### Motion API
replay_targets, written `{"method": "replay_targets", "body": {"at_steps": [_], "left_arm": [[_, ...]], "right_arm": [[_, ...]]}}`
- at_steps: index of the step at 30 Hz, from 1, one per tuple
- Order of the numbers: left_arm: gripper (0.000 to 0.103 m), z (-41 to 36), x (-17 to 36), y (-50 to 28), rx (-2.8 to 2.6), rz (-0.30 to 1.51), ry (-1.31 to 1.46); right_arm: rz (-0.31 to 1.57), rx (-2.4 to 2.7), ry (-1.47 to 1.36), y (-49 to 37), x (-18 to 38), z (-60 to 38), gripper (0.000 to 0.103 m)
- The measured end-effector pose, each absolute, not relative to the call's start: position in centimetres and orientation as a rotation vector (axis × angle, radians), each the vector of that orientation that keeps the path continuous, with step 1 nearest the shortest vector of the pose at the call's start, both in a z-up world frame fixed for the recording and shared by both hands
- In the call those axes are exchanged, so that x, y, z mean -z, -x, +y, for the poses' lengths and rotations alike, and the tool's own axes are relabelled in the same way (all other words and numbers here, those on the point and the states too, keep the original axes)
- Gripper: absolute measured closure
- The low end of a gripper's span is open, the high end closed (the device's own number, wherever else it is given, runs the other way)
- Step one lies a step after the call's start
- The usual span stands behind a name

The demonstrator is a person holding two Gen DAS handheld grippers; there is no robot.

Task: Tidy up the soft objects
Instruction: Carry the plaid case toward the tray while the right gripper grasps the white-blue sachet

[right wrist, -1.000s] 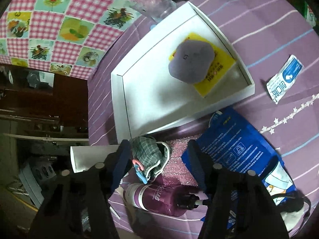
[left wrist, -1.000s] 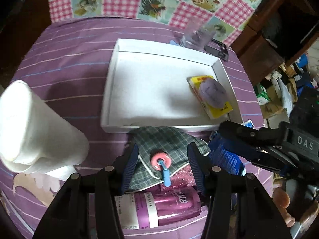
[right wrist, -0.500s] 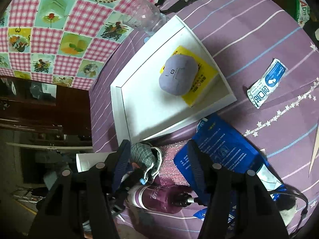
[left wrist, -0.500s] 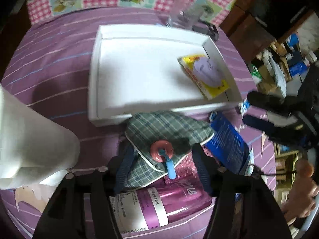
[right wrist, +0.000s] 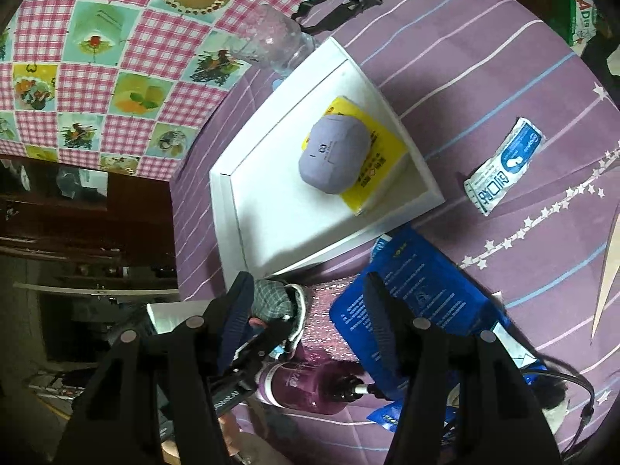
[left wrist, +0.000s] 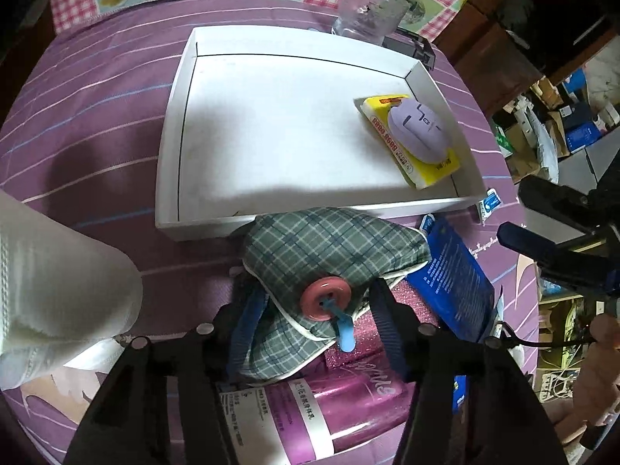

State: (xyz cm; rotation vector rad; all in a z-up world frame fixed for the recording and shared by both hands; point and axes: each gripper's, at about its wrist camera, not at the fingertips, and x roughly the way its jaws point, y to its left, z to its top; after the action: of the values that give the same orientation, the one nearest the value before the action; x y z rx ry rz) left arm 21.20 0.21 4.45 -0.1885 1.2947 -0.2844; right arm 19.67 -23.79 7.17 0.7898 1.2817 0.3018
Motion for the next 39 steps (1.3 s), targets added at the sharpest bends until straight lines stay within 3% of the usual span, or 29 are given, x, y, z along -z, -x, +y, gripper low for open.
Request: {"method": "replay_targets", "body": {"at_steps": [6,10,27,39], "left_arm": [[0.056,0.6,-4.3,-21.3,0.301,1.277,0.226],[0.076,0.5,-5.1,-21.0,0.287,1.267,0.216],[0.080,1.2,-9.7,-18.9,0.232,1.134,0.186],[0.080,-1.6,-11.9,-18.5,0.353,0.960,0.218]], "right_arm": [[1.299,-0.265,-0.652,-20.0,-7.4,-23.6,0.043],[1.296,-0.272,-0.460,-19.9,-8.3,-22.8,0.043],[1.303,-0.379,-0.271,-19.4,-9.1,-20.2,0.043],[1.236,-0.069,-0.403,-20.8,-7.8,-27.7,0.043]]}}
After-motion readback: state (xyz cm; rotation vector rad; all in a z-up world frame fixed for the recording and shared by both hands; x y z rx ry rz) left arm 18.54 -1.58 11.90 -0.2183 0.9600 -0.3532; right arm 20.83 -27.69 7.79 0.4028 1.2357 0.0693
